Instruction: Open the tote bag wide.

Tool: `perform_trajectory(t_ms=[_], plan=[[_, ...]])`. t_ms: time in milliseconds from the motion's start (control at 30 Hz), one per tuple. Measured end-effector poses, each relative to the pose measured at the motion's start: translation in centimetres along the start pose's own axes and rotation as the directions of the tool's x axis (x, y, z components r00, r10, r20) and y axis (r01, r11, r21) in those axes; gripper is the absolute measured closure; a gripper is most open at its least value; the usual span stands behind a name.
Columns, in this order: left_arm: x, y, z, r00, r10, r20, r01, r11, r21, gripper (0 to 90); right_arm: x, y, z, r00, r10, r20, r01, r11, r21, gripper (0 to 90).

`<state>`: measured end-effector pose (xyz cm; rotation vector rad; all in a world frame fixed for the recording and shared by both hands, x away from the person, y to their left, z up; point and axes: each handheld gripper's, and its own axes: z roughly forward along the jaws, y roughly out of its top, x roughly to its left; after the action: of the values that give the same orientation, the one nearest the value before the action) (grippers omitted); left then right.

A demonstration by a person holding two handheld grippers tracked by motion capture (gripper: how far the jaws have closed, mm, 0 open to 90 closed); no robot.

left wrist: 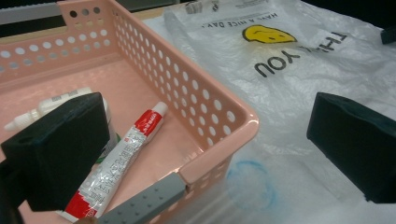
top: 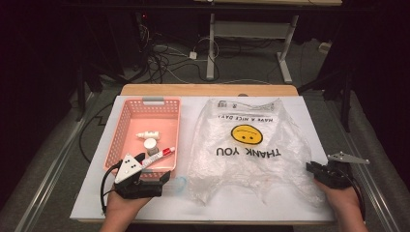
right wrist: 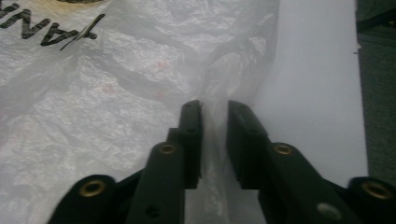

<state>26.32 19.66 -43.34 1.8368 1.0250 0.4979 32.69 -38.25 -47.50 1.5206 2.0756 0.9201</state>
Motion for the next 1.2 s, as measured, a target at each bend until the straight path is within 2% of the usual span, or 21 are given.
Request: perform_trajectory(t_ms=[67,100,233,267,300,367,433,467,667,767,800,867,900,933,1033,1067,1100,1133,1200], plan=[[0.2,0.0,0.0,0.9999,-0.017,0.001,0.017,0.9999,-0.004,0.0,0.1,0.0,0.0,1.0000,-0.005,-0.006,0.005,1.000,0.001,82.5],[0.3,0.0,0.0,0.9997,-0.023,0.009,0.023,0.9997,-0.003,0.0,0.4,0.0,-0.1,0.9996,-0.013,-0.024,0.013,1.000,0.006,87.6],[0.2,0.3,0.0,0.9998,0.013,0.016,-0.014,0.9998,0.011,0.0,1.3,-0.1,-0.5,0.9983,-0.043,-0.040,0.043,0.999,0.006,89.1],[0.3,0.2,-0.1,0.9998,0.008,0.016,-0.008,1.0000,0.004,0.0,2.0,0.0,-0.9,0.9974,-0.055,-0.047,0.055,0.998,-0.004,89.1],[0.4,0.1,-0.2,0.9998,-0.006,0.021,0.006,0.9999,-0.012,0.0,2.0,0.0,-0.9,0.9974,-0.055,-0.047,0.055,0.998,-0.004,89.1],[0.6,-0.2,-0.3,0.9994,-0.028,0.022,0.029,0.9991,-0.031,0.0,3.3,-0.3,-1.5,0.9934,-0.104,-0.048,0.105,0.994,0.006,89.1],[0.9,-0.4,-0.2,0.9978,-0.060,0.030,0.061,0.9975,-0.036,0.0,3.6,-0.6,-1.7,0.9927,-0.108,-0.054,0.108,0.994,0.006,89.1],[1.0,-0.4,-0.2,0.9970,-0.068,0.037,0.069,0.9972,-0.030,0.0,4.2,-1.4,-2.3,0.9910,-0.113,-0.072,0.113,0.994,0.005,89.1],[1.0,-0.3,0.0,0.9980,-0.049,0.040,0.048,0.9988,0.005,0.0,5.4,-3.1,-4.0,0.9864,-0.140,-0.086,0.140,0.990,-0.004,89.1],[1.0,-0.3,0.0,0.9979,-0.045,0.045,0.044,0.9986,0.030,0.0,5.9,-3.8,-4.7,0.9830,-0.146,-0.111,0.145,0.989,-0.014,89.0],[1.1,-0.3,0.0,0.9978,-0.045,0.048,0.043,0.9985,0.035,0.0,6.4,-4.2,-5.0,0.9794,-0.153,-0.132,0.152,0.988,-0.016,89.0],[1.0,-0.2,0.1,0.9990,-0.028,0.035,0.027,0.9992,0.029,0.0,6.7,-4.2,-5.1,0.9764,-0.160,-0.146,0.160,0.987,-0.012,88.7],[1.0,-0.1,0.2,0.9990,-0.022,0.039,0.021,0.9992,0.033,0.0,7.0,-4.2,-5.2,0.9752,-0.164,-0.149,0.164,0.986,-0.011,85.8],[1.0,0.0,0.3,0.9986,-0.010,0.052,0.008,0.9993,0.037,0.0,7.3,-4.1,-5.5,0.9723,-0.176,-0.154,0.174,0.984,-0.025,77.4],[0.9,0.0,0.4,0.9990,0.010,0.045,-0.012,0.9992,0.037,0.0,7.2,-3.9,-6.4,0.9742,-0.170,-0.148,0.164,0.985,-0.055,72.2],[0.9,0.0,0.4,0.9990,0.013,0.044,-0.014,0.9993,0.035,0.0,7.0,-3.8,-6.8,0.9757,-0.167,-0.142,0.157,0.984,-0.080,68.8],[0.8,0.0,0.5,0.9989,0.011,0.045,-0.013,0.9994,0.033,0.0,6.4,-3.6,-7.6,0.9808,-0.139,-0.137,0.121,0.984,-0.131,62.3],[0.9,0.0,0.5,0.9988,0.006,0.048,-0.008,0.9991,0.041,0.0,6.1,-3.4,-7.8,0.9821,-0.130,-0.137,0.108,0.982,-0.157,60.7],[0.8,-0.1,0.6,0.9986,-0.004,0.052,0.001,0.9982,0.060,0.0,5.8,-3.3,-7.9,0.9836,-0.123,-0.132,0.100,0.980,-0.171,58.8]])
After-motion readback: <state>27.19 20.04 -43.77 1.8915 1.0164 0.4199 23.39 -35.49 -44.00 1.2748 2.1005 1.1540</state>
